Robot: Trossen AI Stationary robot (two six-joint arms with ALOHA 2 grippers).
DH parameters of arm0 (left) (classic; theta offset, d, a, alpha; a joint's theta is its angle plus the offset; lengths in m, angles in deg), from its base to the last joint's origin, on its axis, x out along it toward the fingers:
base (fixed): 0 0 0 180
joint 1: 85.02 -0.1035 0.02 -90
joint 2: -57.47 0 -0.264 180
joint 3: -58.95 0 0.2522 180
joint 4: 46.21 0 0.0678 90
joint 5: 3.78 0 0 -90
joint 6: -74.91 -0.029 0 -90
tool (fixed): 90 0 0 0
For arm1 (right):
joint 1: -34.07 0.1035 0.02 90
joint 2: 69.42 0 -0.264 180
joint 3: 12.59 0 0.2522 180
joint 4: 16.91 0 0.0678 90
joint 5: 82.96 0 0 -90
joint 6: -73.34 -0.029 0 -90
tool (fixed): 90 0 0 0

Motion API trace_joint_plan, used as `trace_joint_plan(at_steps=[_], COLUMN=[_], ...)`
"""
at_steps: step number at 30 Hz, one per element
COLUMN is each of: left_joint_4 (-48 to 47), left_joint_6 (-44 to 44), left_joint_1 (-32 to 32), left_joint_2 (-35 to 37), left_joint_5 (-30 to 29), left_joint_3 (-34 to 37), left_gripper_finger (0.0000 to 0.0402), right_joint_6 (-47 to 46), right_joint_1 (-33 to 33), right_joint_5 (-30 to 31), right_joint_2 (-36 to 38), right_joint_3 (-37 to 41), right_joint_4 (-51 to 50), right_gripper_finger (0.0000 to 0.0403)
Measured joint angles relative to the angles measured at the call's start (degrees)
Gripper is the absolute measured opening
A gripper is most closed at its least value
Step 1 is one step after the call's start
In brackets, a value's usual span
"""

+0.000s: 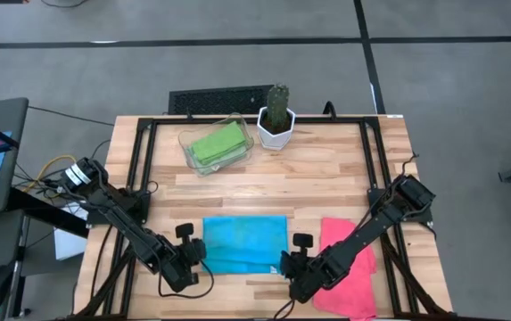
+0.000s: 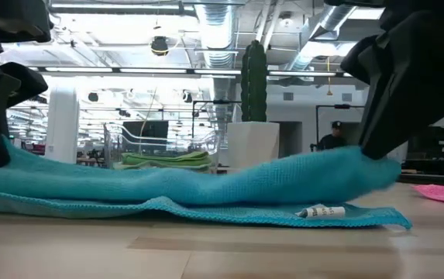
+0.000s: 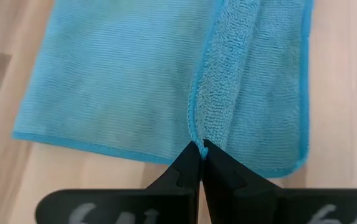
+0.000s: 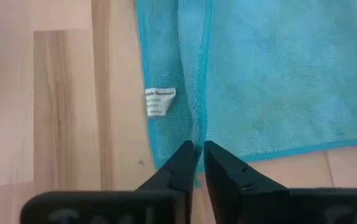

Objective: Fold microfiber towels
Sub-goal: Fold the blue microfiber towel

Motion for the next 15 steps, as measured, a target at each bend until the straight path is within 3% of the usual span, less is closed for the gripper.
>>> trace_joint_plan(at_steps=[15], left_joint_4=[8.4], left_joint_6=[-5.9], left_joint_1=[0.8], left_joint_2=[0.0], left_joint_5=[4.1], left_joint_3=[0.0], left_gripper_finger=[0.0000], right_joint_6=[3.6], right_joint_1=[0.4], right_joint_5=[-2.7], right_joint_2=[0.0], right_joint_3=[0.0], right_joint_4=[2.5], right_gripper_finger=[0.0067])
